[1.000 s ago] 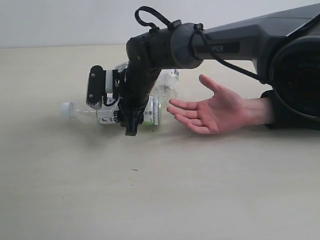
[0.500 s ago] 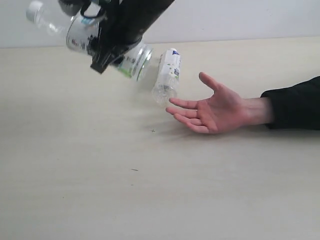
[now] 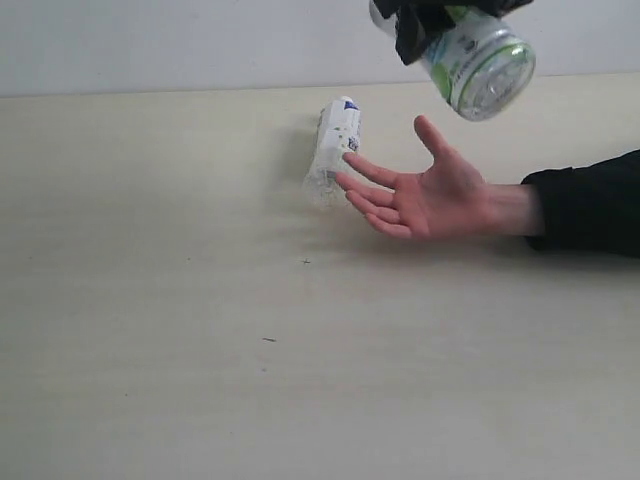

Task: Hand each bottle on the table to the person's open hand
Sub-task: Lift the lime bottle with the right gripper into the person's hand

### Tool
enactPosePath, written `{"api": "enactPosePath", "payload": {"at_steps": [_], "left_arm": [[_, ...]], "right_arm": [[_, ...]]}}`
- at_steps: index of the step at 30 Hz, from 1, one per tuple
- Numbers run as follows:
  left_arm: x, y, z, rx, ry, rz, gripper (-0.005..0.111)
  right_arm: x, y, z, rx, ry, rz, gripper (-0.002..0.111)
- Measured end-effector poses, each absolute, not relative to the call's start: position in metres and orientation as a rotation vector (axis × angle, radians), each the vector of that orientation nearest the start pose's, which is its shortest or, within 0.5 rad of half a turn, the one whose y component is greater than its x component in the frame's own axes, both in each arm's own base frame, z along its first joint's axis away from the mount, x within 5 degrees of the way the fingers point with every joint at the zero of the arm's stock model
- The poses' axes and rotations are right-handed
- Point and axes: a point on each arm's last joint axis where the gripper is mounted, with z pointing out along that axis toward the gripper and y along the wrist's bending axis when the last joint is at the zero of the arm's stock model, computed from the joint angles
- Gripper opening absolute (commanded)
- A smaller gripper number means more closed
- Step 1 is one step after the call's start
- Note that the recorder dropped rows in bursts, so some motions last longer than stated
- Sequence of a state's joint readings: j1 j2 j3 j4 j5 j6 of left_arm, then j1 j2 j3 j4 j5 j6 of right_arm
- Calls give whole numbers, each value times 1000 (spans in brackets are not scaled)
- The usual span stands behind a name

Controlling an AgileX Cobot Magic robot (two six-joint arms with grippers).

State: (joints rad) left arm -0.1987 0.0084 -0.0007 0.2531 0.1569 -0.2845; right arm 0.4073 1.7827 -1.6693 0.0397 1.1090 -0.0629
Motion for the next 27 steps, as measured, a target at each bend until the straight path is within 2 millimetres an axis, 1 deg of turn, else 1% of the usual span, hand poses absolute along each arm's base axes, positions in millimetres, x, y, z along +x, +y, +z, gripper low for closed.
{"api": "enactPosePath", "payload": {"at_steps": [5, 10, 13, 17, 23, 25, 27], "left_arm": [[56, -8, 199, 105, 1642, -146, 0], [56, -8, 199, 105, 1642, -146, 0], [56, -8, 199, 105, 1642, -146, 0], [56, -8, 199, 105, 1642, -146, 0], [56, -8, 199, 105, 1642, -146, 0], [56, -8, 199, 105, 1642, -146, 0], [56, -8, 199, 105, 1642, -146, 0]], "right_arm": [[348, 154, 288, -603, 2726, 182, 0], [345, 153, 260, -479, 2743, 209, 0], [341, 151, 247, -414, 2785, 212, 0], [332, 148, 228, -384, 2843, 197, 0], [325, 144, 205, -363, 2843, 195, 0], [323, 143, 200, -359, 2834, 196, 3], [322, 143, 196, -355, 2823, 198, 10]]}}
